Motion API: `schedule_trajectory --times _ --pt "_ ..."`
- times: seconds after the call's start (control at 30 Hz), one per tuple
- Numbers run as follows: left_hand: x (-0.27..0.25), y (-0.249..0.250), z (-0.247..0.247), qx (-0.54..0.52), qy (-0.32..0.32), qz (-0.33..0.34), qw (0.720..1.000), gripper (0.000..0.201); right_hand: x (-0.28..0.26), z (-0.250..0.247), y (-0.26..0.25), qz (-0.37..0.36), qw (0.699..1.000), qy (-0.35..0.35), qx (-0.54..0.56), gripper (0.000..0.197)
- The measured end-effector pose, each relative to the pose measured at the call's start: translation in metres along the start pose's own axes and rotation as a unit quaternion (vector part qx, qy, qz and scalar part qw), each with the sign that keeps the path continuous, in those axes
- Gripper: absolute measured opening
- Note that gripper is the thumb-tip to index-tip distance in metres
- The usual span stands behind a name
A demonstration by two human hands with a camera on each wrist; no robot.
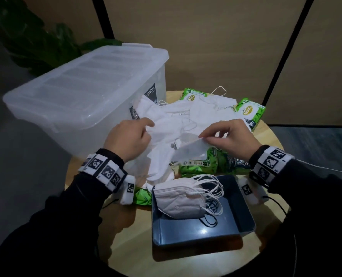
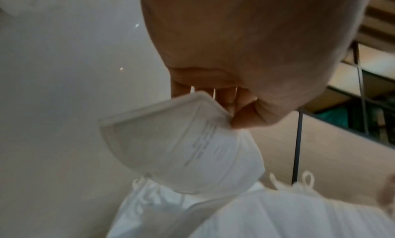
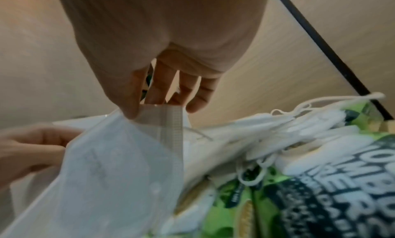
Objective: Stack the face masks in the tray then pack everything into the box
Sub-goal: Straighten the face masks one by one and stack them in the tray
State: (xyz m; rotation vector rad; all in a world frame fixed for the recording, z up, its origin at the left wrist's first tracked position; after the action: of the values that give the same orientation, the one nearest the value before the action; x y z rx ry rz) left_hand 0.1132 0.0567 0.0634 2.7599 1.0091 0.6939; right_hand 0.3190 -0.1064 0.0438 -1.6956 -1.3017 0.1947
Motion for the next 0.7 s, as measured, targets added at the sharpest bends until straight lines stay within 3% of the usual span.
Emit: schedule_trajectory --times 0.1,0.17,0.33,0.47,0.6,0.7 --pt "0.002 -0.009 -0.036 -0.128 0.123 -0.048 0.983 0.028 0.003 -0.003 0.003 0.075 0.988 0.017 0.137 0.004" --pt "-0.001 -0.016 -0.049 -0.194 0.178 -0.083 0.961 0.016 0.005 -0.004 0.011 0.134 0.978 0.029 0.16 0.003" --pt "-0.012 -0.012 -0.06 -0.245 0.231 -0.115 0.935 0.008 0.0 0.005 0.025 0.235 0.956 0.024 0.176 0.005" --pt "-0.011 -0.014 -0.05 -0.381 0.214 -0.166 0.884 0.02 -0.002 0.002 0.022 0.257 0.939 0.03 0.229 0.023" --pt "-0.01 -0.014 -0.023 -0.528 0.146 -0.241 0.801 0.025 -0.005 0.014 0.016 0.29 0.901 -0.035 0.319 0.055" --pt "-0.011 -0.005 -0.02 -0.569 0.123 -0.259 0.771 0.023 -0.002 0.013 0.011 0.267 0.901 -0.001 0.341 0.042"
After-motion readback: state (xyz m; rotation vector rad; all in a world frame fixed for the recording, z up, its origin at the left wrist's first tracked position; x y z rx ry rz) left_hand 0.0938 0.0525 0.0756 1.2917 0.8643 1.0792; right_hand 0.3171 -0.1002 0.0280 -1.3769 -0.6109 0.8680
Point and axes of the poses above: each hand's wrist, its own x-axis towards the middle knuckle, its own z-axis out of the palm, y = z × x, the point moved 9 cm from there along x, towards the middle knuckle, and after that the axes turned 9 degrees about y, right-handed, at the moved point
